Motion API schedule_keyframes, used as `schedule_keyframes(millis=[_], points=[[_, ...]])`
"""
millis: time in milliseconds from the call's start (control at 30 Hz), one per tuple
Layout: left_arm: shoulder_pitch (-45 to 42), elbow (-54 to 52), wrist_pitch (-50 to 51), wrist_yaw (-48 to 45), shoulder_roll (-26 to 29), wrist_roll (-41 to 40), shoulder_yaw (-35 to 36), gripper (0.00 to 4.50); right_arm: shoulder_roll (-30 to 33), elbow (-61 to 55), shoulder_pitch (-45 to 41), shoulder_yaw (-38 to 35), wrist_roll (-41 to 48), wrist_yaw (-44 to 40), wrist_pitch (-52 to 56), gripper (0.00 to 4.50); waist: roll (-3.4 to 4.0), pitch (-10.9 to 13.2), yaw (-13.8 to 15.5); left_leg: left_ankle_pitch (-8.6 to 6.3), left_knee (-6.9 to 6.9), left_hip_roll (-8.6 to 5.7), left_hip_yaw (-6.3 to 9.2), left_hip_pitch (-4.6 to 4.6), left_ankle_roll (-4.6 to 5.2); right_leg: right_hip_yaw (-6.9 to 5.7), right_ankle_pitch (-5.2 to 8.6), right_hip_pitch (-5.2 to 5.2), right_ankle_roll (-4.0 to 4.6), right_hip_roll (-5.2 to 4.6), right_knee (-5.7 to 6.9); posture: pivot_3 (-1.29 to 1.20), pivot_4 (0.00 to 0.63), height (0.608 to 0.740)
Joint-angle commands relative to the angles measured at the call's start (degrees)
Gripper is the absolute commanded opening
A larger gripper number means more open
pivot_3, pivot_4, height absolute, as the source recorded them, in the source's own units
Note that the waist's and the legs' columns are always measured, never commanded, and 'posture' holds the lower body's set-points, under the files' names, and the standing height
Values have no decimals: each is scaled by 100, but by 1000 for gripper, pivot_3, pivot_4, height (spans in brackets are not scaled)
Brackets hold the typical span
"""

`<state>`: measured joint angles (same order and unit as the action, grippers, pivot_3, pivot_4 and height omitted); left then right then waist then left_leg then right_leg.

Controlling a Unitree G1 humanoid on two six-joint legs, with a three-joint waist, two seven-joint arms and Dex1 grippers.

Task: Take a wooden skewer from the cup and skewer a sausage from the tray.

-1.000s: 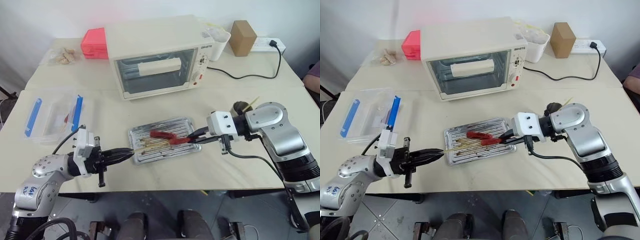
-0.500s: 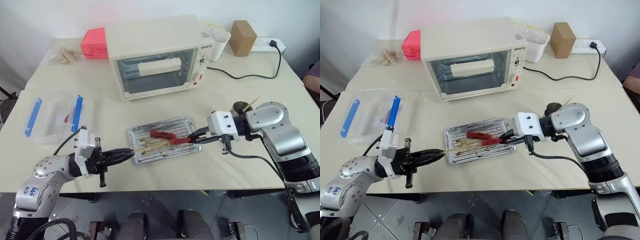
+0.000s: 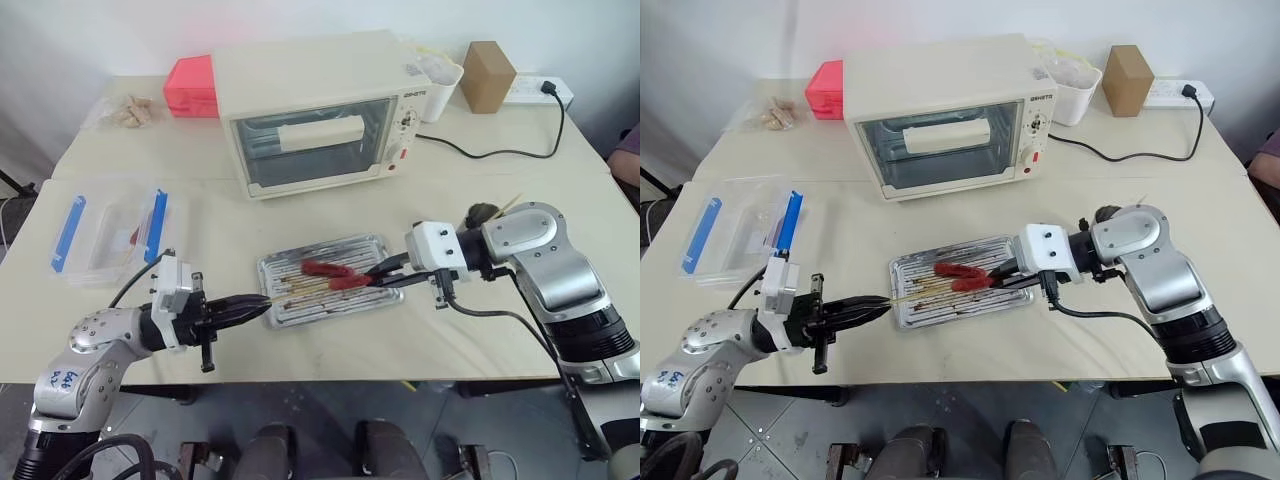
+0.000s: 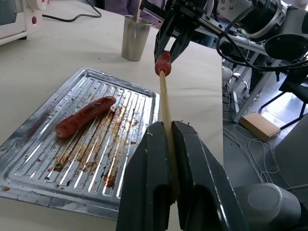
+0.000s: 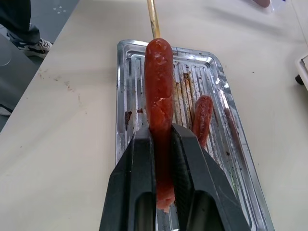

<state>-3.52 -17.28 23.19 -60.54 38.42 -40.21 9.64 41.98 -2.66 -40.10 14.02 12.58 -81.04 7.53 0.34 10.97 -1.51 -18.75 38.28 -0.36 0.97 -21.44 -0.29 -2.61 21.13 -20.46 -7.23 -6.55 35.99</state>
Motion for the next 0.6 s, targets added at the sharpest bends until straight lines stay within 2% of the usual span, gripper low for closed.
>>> schedule_keyframes(millis=[33, 367, 600], points=[[-81, -155, -2, -7, -28, 26, -124, 0, -63, -364, -145, 108, -10, -40, -7, 177, 0, 0, 0, 0, 0, 0, 0, 0, 0, 0, 0, 0, 0, 0, 0, 0, 150, 740], [-818, 269, -22, -260, -212, 474, -933, 0, 67, -919, -210, 368, -299, -68, 624, 177, 0, 0, 23, 0, 2, -4, 0, -1, 0, -1, 0, 0, 0, 4, 2, 0, 150, 740], [-1669, 890, -45, -242, -823, 818, -1392, 0, 83, -1342, -74, 364, -395, 119, 1162, 177, -1, 0, 24, 2, 9, -9, 1, -5, 4, -3, -1, -2, -2, 15, 6, 0, 150, 740]])
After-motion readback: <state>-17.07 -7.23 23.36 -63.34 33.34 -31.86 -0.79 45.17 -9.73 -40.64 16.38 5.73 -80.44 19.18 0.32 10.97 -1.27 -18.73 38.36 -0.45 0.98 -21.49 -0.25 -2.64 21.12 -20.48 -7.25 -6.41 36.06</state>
